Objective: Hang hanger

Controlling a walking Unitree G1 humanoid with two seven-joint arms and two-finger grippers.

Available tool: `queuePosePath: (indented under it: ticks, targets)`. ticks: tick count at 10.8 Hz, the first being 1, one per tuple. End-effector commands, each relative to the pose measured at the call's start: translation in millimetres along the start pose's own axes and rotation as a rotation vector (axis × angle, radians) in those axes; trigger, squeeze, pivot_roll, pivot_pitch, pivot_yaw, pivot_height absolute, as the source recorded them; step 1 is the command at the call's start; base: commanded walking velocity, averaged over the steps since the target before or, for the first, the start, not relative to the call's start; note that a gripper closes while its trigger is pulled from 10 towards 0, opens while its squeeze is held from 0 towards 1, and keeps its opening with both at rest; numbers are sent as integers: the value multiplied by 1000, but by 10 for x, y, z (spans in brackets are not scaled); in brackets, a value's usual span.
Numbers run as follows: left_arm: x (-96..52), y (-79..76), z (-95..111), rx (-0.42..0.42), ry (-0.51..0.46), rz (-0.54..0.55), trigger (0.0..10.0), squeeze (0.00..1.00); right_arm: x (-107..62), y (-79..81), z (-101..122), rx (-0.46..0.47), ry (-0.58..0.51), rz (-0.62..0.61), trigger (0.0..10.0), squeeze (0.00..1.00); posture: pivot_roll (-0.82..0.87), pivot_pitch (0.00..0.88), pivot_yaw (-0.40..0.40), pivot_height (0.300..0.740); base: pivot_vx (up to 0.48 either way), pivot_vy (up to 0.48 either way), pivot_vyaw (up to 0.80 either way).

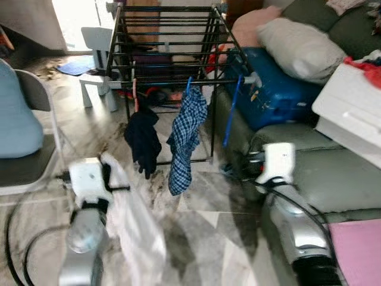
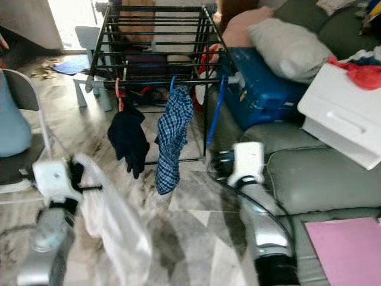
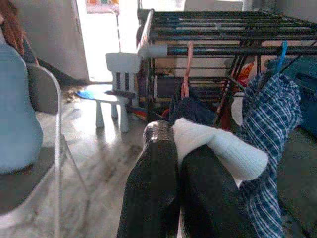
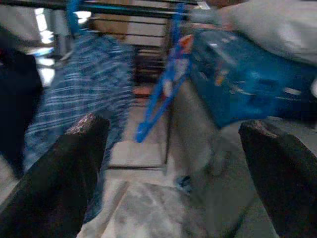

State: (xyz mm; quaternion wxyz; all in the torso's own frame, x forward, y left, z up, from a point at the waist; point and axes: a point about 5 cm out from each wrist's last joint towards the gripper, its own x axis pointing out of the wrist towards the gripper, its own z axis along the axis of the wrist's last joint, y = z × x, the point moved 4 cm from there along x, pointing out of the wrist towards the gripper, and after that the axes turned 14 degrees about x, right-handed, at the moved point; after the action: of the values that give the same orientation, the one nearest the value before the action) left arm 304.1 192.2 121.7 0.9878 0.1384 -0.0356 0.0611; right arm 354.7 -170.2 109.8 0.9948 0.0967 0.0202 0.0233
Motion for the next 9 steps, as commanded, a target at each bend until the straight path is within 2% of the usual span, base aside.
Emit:
queuePosePath:
  ticks: [1,2,3,6,9]
  targets:
    - [46,-10,65,9,-22,-12,10000,0,-22,-105,38,-2,-24,-46,10000,0,-43,0,-2,740,0,0,0]
    - [91,-55,110,15,-37,-49,10000,0,-58,-220,58,15,-43,-104,10000,0,-56,0,33,740,277,0,0]
    - [107,-86,130,8,-43,-79,10000,0,-90,-238,51,16,-45,-118,10000,0,-61,0,41,740,330,0,0]
    - [121,-104,113,-13,-34,-79,10000,0,-152,-176,-31,3,-9,-86,10000,0,-75,0,17,740,365,0,0]
    - [87,-139,70,-40,-16,-82,10000,0,-136,-204,15,-12,-7,-80,10000,0,-82,0,10,740,354,324,0]
